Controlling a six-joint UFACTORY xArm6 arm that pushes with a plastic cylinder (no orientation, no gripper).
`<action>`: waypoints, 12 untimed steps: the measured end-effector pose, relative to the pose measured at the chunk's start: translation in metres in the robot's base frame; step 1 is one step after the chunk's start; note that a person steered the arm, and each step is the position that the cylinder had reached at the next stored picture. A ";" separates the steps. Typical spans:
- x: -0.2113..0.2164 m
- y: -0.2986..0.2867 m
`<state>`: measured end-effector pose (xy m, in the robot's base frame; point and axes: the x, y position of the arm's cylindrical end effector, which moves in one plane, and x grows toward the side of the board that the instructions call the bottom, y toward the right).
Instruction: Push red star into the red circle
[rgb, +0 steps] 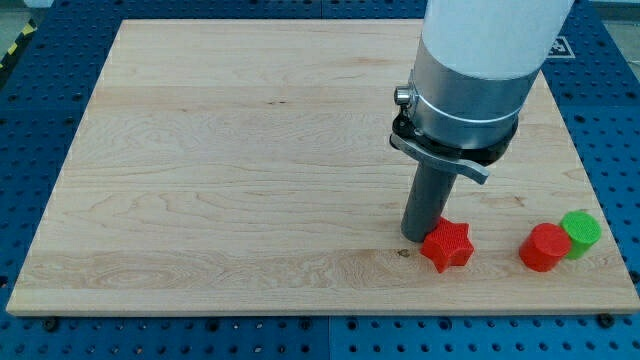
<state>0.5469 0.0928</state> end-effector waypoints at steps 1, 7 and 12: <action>-0.019 -0.031; 0.012 -0.011; 0.034 -0.014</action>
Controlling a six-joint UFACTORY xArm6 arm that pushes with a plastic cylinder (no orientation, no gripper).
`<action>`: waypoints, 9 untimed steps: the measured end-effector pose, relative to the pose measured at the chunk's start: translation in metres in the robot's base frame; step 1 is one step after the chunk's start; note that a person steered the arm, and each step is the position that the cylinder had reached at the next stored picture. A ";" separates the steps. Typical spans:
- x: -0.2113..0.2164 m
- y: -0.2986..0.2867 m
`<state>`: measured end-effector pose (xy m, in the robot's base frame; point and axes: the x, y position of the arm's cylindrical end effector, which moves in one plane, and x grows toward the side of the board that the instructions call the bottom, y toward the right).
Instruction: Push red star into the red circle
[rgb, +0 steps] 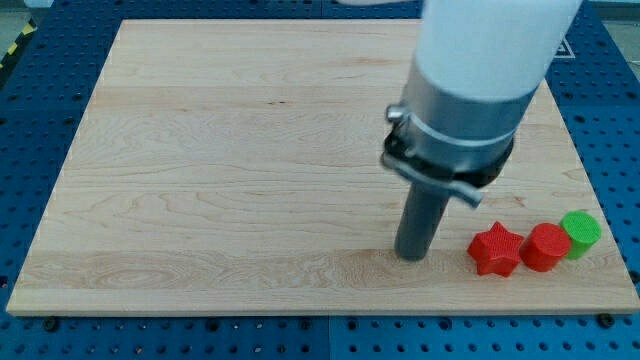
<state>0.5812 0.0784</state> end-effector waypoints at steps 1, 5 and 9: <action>0.028 0.021; 0.026 0.082; -0.008 0.051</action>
